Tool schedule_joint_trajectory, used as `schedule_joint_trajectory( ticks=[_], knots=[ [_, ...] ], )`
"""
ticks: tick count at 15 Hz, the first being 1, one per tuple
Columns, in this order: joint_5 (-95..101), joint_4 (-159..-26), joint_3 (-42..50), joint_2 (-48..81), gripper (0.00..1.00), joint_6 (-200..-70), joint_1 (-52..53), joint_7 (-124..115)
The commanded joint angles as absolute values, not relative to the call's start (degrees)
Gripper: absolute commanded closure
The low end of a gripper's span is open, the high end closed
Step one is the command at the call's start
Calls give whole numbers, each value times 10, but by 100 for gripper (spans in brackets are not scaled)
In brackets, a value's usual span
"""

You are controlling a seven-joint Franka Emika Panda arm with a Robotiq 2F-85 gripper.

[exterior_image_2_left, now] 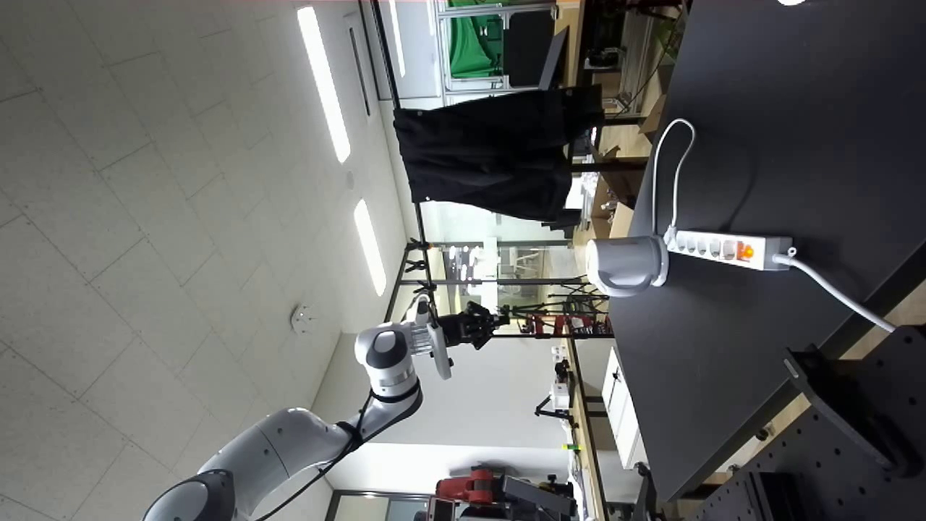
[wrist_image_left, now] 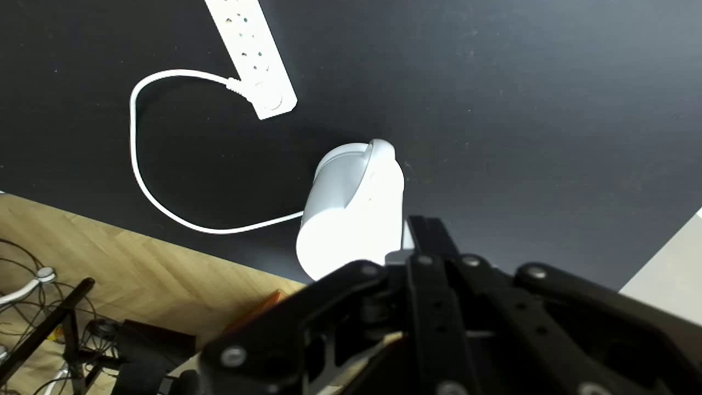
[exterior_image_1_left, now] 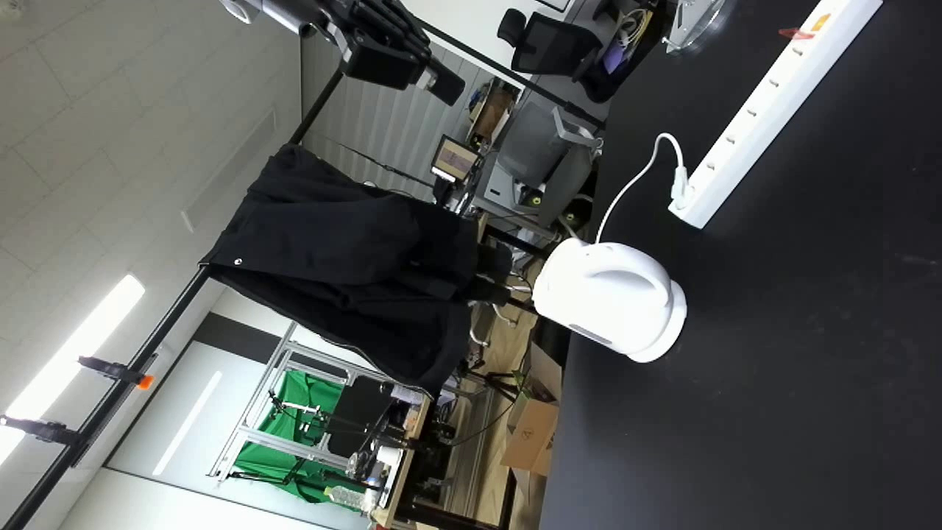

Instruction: Press the button on the kettle

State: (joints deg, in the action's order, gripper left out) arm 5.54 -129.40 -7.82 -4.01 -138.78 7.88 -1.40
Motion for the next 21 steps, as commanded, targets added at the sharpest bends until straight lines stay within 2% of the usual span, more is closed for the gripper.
schedule_joint_trajectory(
  ticks=[1, 3, 10, 16, 19, 20, 21],
  knots=[
    [55, -1293, -79, -40, 98, -1386, 78, -14],
    [55, -1292, -79, -40, 100, -1386, 78, -14],
    [194, -1327, -74, 2, 100, -1567, 61, -119],
    [250, -1315, -54, 74, 100, -1613, 59, -165],
    [230, -1300, -51, 114, 100, -1613, 59, -148],
    [161, -1295, -56, 120, 100, -1579, 64, -100],
    [206, -1318, -54, 102, 99, -1608, 60, -126]
  ],
)
